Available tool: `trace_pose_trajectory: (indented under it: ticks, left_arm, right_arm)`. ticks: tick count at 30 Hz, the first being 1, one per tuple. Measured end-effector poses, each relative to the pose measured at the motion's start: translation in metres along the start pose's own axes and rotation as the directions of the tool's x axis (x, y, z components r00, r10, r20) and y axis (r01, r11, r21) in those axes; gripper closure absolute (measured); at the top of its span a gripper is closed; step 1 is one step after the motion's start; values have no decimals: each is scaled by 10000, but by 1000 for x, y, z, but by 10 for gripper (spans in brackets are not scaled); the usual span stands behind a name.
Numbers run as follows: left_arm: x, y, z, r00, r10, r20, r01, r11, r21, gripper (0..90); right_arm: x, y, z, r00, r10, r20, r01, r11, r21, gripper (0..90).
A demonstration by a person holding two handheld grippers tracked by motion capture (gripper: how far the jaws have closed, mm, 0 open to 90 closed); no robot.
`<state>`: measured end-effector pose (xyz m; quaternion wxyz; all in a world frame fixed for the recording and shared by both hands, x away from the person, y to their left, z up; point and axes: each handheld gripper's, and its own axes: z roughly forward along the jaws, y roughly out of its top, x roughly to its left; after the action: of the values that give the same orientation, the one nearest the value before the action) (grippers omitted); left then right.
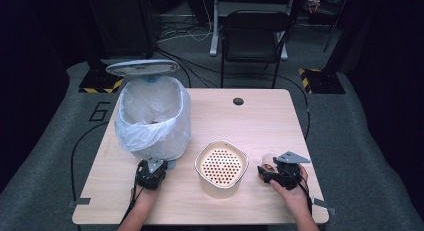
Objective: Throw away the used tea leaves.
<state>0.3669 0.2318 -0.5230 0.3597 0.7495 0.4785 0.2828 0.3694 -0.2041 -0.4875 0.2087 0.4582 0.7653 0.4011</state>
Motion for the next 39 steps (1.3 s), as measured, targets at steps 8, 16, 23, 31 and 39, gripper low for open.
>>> trace_pose_trajectory:
  ticks: [8, 16, 23, 31, 39]
  left_arm:
    - [0, 0, 0, 10000, -9, -9, 9, 10000, -14, 856]
    - [0, 0, 0, 10000, 3, -14, -3, 10000, -5, 856]
    - [0, 0, 0, 10000, 61, -39, -61, 10000, 56, 856]
    - [0, 0, 0, 9999, 89, -49, -88, 9999, 57, 856]
    - [0, 0, 0, 10000, 49, -18, -49, 10000, 69, 856]
  right_arm:
    - [-2, 2, 2, 9994, -269, -237, 267, 9996, -86, 333]
    - [-8, 15, 7, 9946, -814, -638, 803, 9966, -191, 349]
    - [-19, 29, 14, 9901, -1010, -975, 965, 9941, -498, 354]
    - [-27, 46, 27, 9827, -1308, -1311, 1246, 9907, -546, 354]
    - [-30, 63, 35, 9768, -1360, -1655, 1222, 9883, -910, 354]
